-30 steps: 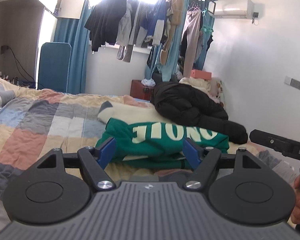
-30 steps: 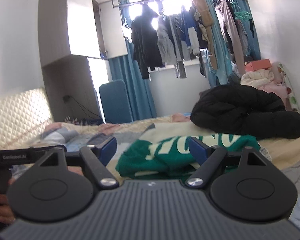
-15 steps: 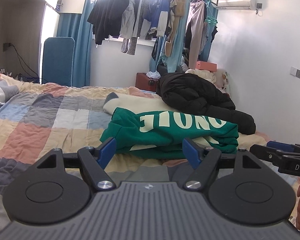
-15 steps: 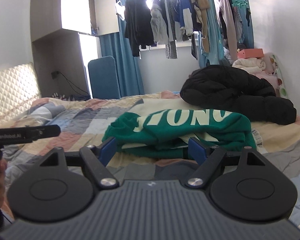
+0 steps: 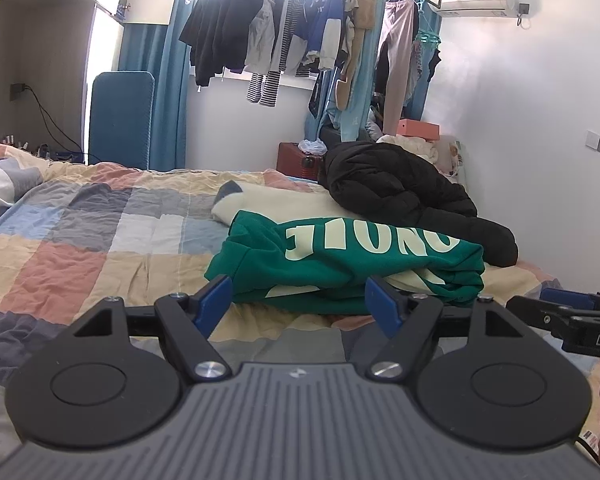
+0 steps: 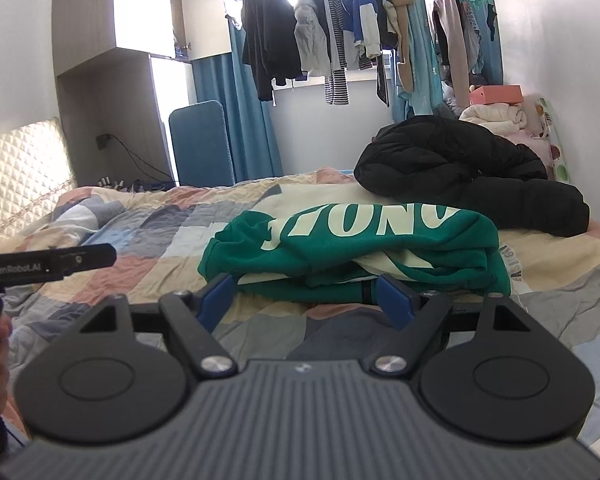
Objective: Fold large clothes
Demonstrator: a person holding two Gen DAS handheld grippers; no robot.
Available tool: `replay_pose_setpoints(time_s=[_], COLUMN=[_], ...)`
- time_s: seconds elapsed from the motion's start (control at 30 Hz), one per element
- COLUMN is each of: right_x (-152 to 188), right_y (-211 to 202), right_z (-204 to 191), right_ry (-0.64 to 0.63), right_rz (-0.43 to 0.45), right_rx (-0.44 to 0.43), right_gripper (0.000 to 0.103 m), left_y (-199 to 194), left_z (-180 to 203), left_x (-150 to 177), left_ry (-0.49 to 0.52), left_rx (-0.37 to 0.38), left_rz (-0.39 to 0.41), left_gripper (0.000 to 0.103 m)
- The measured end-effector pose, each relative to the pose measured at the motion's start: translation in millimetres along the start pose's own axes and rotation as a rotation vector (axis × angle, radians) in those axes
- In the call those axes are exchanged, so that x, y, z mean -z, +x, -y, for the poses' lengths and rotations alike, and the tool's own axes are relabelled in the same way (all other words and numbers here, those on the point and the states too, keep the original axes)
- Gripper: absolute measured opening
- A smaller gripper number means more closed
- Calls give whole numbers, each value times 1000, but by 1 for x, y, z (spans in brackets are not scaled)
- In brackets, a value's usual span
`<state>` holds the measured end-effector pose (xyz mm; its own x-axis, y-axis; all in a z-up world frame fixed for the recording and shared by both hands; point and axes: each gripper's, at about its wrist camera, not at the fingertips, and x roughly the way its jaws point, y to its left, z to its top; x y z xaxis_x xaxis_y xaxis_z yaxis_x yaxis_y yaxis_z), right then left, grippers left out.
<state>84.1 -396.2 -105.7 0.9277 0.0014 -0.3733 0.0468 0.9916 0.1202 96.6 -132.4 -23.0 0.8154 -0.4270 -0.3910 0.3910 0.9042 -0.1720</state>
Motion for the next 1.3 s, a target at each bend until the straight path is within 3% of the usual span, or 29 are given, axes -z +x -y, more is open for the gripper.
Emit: replay_pose_setpoints(time_s=[0.3, 0.73, 0.9, 1.3], right_x=[2, -1, -3, -4], right_y=[-2, -5, -5, -3], right_z=[2, 4, 6, 9], right_ry=[1, -6, -9, -7], right_rz=[-10, -3, 4, 1], right_rx=[7, 32, 65, 68], right_gripper=[81, 81, 103, 103], left_y=[-3, -6, -6, -11], left_z=[7, 11, 11, 11], left_x=[1, 0, 0, -2], left_ry=[14, 31, 32, 14], left_rx=[-11, -22, -34, -46], left_rz=[14, 15, 12, 20], left_gripper=[81, 102, 103, 103])
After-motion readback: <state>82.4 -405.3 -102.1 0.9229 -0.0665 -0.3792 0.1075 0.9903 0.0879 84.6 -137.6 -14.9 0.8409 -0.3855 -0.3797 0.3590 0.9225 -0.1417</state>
